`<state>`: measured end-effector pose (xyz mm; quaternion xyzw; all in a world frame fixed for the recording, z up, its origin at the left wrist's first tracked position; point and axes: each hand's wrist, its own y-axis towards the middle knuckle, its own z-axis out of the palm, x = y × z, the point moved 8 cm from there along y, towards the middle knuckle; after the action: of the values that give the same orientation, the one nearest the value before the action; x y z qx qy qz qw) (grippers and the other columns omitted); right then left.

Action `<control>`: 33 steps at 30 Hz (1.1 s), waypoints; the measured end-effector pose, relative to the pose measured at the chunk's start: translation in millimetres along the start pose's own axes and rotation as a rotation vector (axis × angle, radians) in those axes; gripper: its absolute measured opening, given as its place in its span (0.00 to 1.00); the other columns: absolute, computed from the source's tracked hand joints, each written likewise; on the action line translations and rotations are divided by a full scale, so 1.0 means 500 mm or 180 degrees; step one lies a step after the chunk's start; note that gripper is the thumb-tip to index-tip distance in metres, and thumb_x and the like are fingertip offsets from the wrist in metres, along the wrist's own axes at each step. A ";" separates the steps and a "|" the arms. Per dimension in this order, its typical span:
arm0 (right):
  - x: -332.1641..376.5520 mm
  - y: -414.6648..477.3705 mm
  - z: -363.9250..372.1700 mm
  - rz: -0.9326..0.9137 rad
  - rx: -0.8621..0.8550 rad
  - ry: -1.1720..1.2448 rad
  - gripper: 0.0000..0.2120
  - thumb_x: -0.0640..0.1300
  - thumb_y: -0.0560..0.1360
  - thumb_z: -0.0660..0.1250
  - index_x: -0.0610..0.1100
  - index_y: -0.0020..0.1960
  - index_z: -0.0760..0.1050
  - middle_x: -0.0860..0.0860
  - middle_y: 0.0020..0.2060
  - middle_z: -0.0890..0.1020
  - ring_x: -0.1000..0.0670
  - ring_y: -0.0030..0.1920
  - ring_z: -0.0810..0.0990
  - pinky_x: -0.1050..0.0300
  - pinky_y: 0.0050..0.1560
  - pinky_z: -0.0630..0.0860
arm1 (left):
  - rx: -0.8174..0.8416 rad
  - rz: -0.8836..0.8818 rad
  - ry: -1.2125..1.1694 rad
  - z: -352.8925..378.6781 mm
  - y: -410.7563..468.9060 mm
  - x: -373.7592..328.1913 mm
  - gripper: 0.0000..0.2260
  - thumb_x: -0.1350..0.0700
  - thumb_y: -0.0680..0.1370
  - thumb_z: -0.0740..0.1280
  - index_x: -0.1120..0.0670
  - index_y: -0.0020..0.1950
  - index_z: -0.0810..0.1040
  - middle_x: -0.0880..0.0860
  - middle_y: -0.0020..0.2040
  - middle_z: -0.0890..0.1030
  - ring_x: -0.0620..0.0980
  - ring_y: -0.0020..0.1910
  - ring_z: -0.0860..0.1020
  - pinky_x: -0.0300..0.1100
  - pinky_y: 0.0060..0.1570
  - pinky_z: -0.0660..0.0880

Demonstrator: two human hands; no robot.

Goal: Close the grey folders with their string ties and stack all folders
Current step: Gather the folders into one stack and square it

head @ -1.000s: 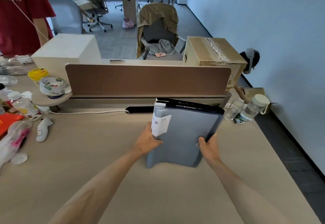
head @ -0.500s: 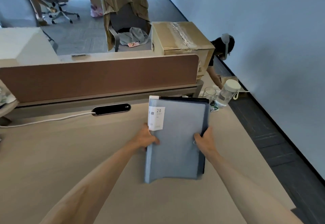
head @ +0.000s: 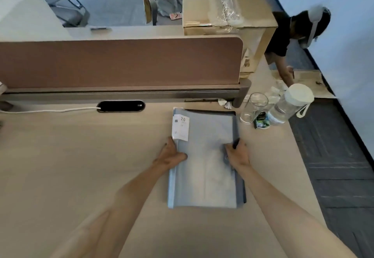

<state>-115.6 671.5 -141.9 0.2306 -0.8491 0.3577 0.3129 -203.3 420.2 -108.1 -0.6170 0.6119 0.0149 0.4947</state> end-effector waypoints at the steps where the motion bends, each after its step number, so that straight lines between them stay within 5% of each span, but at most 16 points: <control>1: -0.001 0.018 0.001 0.0004 0.0079 -0.0042 0.12 0.48 0.73 0.64 0.39 0.47 0.69 0.37 0.45 0.79 0.37 0.43 0.81 0.42 0.45 0.80 | -0.0040 -0.0016 0.0010 0.003 0.008 -0.004 0.30 0.56 0.71 0.70 0.54 0.68 0.60 0.56 0.62 0.73 0.53 0.56 0.73 0.42 0.50 0.69; 6: -0.069 0.137 0.024 -0.0040 0.0240 -0.0022 0.20 0.59 0.62 0.61 0.45 0.45 0.68 0.39 0.48 0.78 0.38 0.42 0.82 0.38 0.43 0.81 | -0.0177 -0.0030 0.0169 0.007 0.036 -0.028 0.27 0.52 0.70 0.68 0.52 0.64 0.60 0.56 0.60 0.74 0.60 0.60 0.74 0.49 0.57 0.73; 10: -0.038 0.130 0.006 -0.0041 0.0186 -0.0137 0.22 0.57 0.64 0.62 0.40 0.48 0.71 0.40 0.42 0.80 0.40 0.40 0.82 0.41 0.40 0.82 | -0.0201 0.0039 0.0405 0.011 0.046 -0.052 0.29 0.51 0.70 0.68 0.52 0.67 0.59 0.56 0.62 0.74 0.60 0.60 0.75 0.50 0.58 0.72; 14: 0.020 0.086 -0.027 0.0013 -0.0004 -0.0292 0.22 0.55 0.69 0.64 0.39 0.54 0.70 0.44 0.50 0.75 0.42 0.49 0.76 0.46 0.55 0.77 | -0.0162 0.0081 0.0502 0.022 0.059 -0.066 0.26 0.51 0.72 0.68 0.55 0.65 0.60 0.56 0.62 0.75 0.60 0.59 0.76 0.48 0.55 0.72; 19: 0.004 0.098 -0.022 0.0073 -0.0074 -0.0397 0.27 0.63 0.62 0.59 0.44 0.52 0.71 0.41 0.48 0.80 0.41 0.51 0.76 0.46 0.54 0.77 | -0.0175 0.0108 0.0529 0.024 0.068 -0.063 0.23 0.51 0.72 0.68 0.56 0.61 0.61 0.56 0.56 0.77 0.59 0.53 0.77 0.48 0.50 0.75; 26: 0.024 0.084 -0.045 0.0128 -0.0175 -0.0690 0.23 0.58 0.68 0.63 0.43 0.55 0.74 0.43 0.55 0.70 0.41 0.57 0.71 0.43 0.57 0.76 | -0.0197 0.0079 0.0415 0.030 0.073 -0.063 0.25 0.49 0.73 0.69 0.58 0.63 0.63 0.56 0.61 0.75 0.59 0.59 0.75 0.46 0.53 0.73; 33: 0.013 0.087 -0.047 -0.0022 -0.0093 -0.0741 0.16 0.53 0.69 0.63 0.43 0.51 0.72 0.41 0.52 0.74 0.40 0.58 0.69 0.46 0.55 0.72 | -0.0511 0.0107 0.0533 0.034 0.074 -0.080 0.25 0.47 0.77 0.65 0.63 0.65 0.63 0.60 0.65 0.72 0.62 0.63 0.73 0.50 0.58 0.71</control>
<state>-138.2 716.0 -144.5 0.2689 -0.8840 0.3150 0.2168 -231.8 469.3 -113.7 -0.6433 0.6582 0.0206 0.3906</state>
